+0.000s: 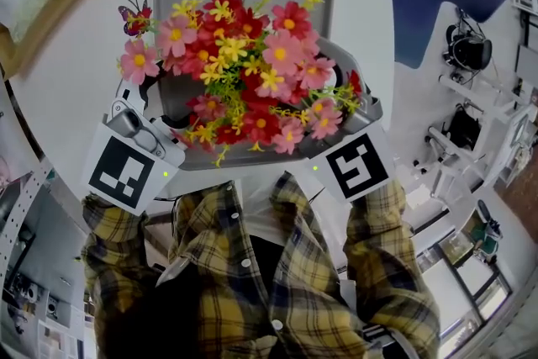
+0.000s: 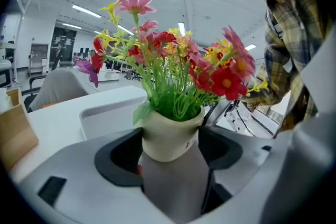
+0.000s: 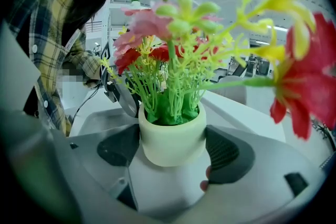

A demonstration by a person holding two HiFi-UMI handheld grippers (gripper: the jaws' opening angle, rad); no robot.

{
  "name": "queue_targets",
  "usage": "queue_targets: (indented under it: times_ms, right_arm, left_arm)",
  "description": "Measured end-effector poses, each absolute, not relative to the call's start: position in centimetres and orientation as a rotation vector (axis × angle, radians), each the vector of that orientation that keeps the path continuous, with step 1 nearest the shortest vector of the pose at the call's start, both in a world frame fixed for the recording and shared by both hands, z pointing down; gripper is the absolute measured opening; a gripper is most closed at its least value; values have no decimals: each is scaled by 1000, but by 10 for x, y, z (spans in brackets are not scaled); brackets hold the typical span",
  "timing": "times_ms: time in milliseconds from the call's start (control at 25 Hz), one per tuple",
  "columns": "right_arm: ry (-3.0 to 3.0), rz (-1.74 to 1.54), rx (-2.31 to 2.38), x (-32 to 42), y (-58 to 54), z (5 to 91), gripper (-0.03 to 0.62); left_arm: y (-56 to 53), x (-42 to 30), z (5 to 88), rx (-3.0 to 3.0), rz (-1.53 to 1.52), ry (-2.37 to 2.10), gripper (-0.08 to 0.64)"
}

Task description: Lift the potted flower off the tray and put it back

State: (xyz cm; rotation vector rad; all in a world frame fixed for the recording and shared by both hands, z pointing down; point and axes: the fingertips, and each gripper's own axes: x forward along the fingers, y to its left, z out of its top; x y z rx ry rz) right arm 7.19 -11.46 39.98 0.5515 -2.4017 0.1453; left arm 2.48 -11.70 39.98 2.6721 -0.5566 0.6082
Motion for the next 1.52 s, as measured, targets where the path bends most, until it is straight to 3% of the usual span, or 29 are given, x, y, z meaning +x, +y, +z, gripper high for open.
queue_targets:
  times_ms: [1520]
  right_arm:
    - [-2437, 266, 584, 68, -110, 391, 368]
  left_arm:
    - [-114, 8, 391, 2660, 687, -554, 337]
